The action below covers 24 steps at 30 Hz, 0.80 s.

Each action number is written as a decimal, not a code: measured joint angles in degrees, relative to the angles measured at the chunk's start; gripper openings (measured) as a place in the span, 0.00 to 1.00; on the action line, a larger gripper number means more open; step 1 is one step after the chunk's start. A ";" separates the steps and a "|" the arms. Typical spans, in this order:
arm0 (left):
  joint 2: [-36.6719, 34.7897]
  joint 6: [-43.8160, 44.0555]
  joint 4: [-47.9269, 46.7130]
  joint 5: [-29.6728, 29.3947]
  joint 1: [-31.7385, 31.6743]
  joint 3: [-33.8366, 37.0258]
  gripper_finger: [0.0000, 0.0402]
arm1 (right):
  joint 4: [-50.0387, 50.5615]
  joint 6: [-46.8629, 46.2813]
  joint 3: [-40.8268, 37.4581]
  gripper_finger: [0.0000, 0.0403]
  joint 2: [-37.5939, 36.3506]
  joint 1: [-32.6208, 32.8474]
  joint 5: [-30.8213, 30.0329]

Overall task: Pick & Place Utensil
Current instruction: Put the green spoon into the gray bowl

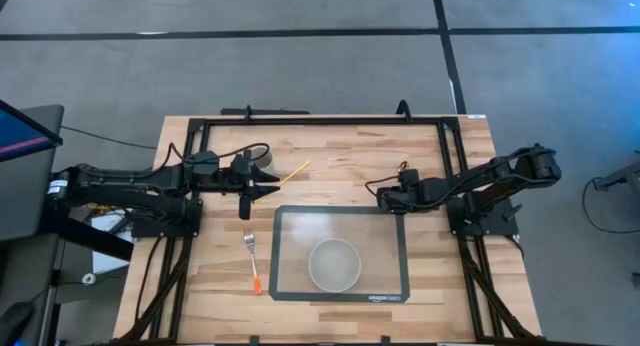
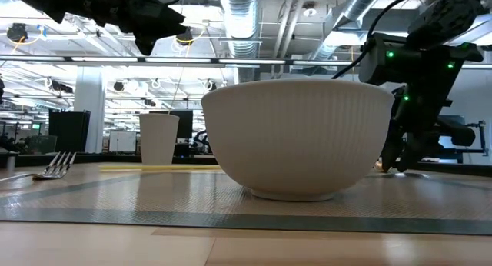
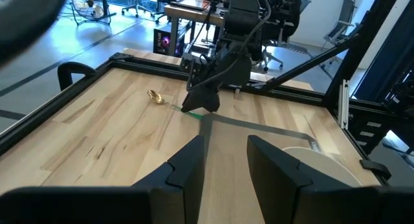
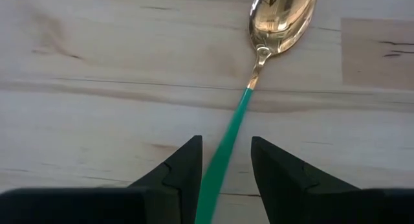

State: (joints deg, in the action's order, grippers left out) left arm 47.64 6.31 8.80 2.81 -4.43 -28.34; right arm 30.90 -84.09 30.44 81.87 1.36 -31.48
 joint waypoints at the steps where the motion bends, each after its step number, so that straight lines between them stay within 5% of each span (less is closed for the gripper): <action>1: 0.00 0.00 0.00 0.02 0.00 0.00 0.29 | 0.12 0.00 0.00 0.31 0.00 -0.01 0.00; 15: 0.00 0.08 -0.02 0.00 0.00 0.00 0.29 | -0.62 0.00 0.02 0.29 0.06 0.04 1.92; 24: 0.02 0.11 -0.04 0.02 -0.01 0.00 0.29 | -1.14 0.02 0.61 0.22 6.95 0.23 -2.15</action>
State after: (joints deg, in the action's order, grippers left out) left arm 47.66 6.42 8.75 2.83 -4.44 -28.34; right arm 29.76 -84.07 31.04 88.82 1.58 -33.63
